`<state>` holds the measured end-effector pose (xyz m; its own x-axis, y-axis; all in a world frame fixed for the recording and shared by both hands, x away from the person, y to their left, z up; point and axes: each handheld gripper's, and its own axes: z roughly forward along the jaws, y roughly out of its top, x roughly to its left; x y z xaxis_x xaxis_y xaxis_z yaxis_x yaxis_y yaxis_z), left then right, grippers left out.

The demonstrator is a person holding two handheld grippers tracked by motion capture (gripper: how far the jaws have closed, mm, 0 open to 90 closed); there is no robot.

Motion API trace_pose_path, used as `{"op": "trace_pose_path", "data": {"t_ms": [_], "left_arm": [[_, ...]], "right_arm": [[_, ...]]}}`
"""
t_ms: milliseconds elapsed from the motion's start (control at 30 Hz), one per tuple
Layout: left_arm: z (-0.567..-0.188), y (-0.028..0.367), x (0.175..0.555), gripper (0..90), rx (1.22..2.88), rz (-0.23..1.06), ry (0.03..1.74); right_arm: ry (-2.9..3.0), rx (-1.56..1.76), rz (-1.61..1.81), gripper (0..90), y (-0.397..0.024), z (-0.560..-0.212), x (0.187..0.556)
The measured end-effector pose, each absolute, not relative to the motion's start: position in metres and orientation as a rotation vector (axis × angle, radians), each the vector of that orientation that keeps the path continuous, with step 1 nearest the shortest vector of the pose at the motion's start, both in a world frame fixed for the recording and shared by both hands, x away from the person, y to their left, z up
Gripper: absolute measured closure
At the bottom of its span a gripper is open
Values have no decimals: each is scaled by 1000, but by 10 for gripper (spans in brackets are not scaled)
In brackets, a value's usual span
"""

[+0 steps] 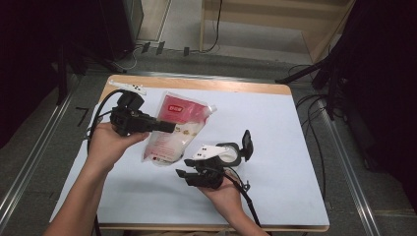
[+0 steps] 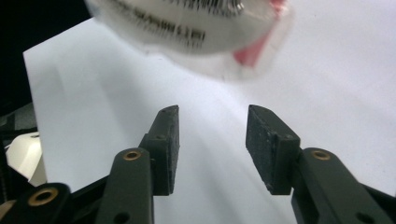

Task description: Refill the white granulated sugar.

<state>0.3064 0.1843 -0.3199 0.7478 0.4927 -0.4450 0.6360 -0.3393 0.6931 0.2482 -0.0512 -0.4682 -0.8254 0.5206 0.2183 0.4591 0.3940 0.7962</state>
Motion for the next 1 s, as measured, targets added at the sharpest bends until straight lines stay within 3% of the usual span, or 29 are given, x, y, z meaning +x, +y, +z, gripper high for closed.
{"op": "trace_pose_path", "data": {"t_ms": [1000], "left_arm": [[-364, 204, 346, 900, 1992, 15, 987]], "right_arm": [[2638, 793, 1458, 561, -116, -446, 239]]}}
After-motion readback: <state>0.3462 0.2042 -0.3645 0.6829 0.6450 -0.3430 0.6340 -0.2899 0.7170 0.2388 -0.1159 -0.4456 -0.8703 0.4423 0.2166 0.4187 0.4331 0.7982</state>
